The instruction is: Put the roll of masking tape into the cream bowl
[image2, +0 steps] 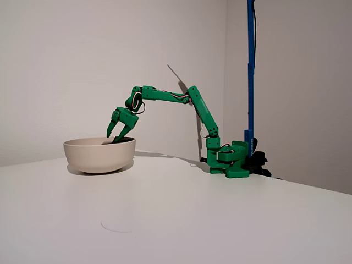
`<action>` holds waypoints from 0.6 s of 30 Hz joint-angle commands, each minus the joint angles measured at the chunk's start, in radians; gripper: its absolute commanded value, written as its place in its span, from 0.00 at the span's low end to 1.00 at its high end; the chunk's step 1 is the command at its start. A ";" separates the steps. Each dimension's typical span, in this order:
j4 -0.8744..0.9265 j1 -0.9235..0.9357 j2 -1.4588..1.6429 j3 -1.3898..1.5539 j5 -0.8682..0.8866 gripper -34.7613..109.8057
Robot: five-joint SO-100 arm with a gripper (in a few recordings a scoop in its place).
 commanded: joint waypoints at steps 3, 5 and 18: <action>-0.025 0.011 0.064 -0.061 -0.002 0.35; -0.031 0.011 0.067 -0.063 0.005 0.33; 0.018 -0.005 0.164 -0.235 0.101 0.18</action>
